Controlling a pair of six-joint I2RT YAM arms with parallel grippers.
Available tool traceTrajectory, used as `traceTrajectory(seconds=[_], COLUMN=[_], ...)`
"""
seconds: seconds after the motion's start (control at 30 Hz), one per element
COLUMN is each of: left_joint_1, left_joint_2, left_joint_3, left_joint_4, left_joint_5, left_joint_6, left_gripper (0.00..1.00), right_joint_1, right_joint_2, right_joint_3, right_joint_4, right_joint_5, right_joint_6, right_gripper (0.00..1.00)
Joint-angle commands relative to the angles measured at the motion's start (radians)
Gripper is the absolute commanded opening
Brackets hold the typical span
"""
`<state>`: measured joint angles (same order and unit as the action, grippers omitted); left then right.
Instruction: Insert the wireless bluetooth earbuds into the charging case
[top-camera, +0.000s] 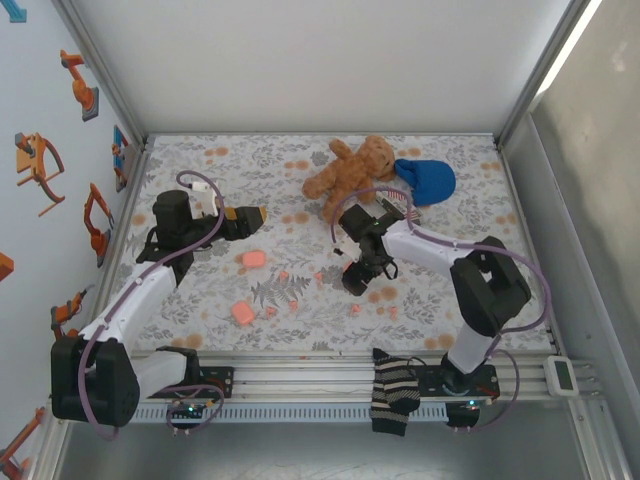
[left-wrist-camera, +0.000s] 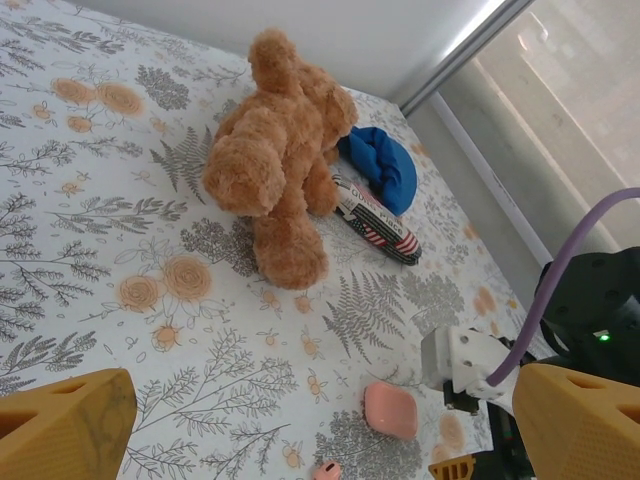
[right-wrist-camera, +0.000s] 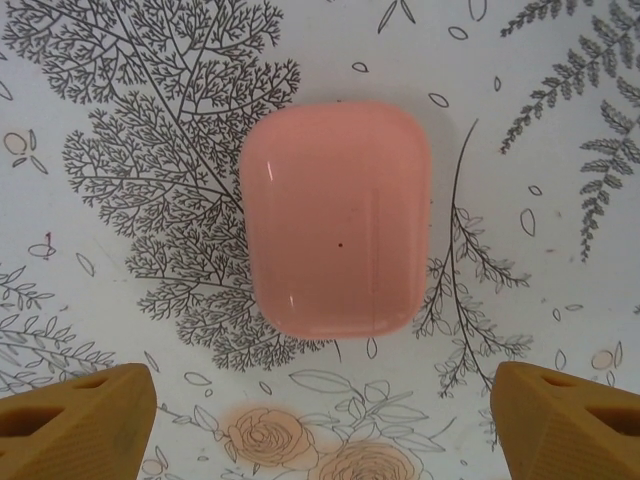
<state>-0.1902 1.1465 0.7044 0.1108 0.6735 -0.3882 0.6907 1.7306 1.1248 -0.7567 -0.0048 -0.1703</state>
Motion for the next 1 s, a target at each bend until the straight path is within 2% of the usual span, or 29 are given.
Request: traceTrajectory(seconds=[0.0,0.43,0.9,0.97], left_joint_1=[-0.003,-0.003,-0.003,-0.003], left_joint_2=[-0.025,-0.018,-0.005,-0.006], left_joint_3=[0.004,0.007,0.01,0.011], left_joint_4=[-0.01,-0.022,-0.028,-0.028], left_joint_5=[0.005,0.0,0.001,0.001], left_joint_6=[0.031,0.035,0.035,0.034], left_gripper=[0.96,0.96,0.96,0.96], right_joint_1=[0.007,0.005,0.005,0.005], right_joint_2=[0.034,0.138,0.166,0.161], right_joint_3=[0.041,0.084,0.08,0.079], right_joint_4=[0.015,0.013,0.018,0.021], right_joint_5=[0.025,0.022,0.034,0.039], right_joint_6=[-0.039,-0.069,-0.069,-0.071], right_gripper=[0.84,0.73,0.57,0.52])
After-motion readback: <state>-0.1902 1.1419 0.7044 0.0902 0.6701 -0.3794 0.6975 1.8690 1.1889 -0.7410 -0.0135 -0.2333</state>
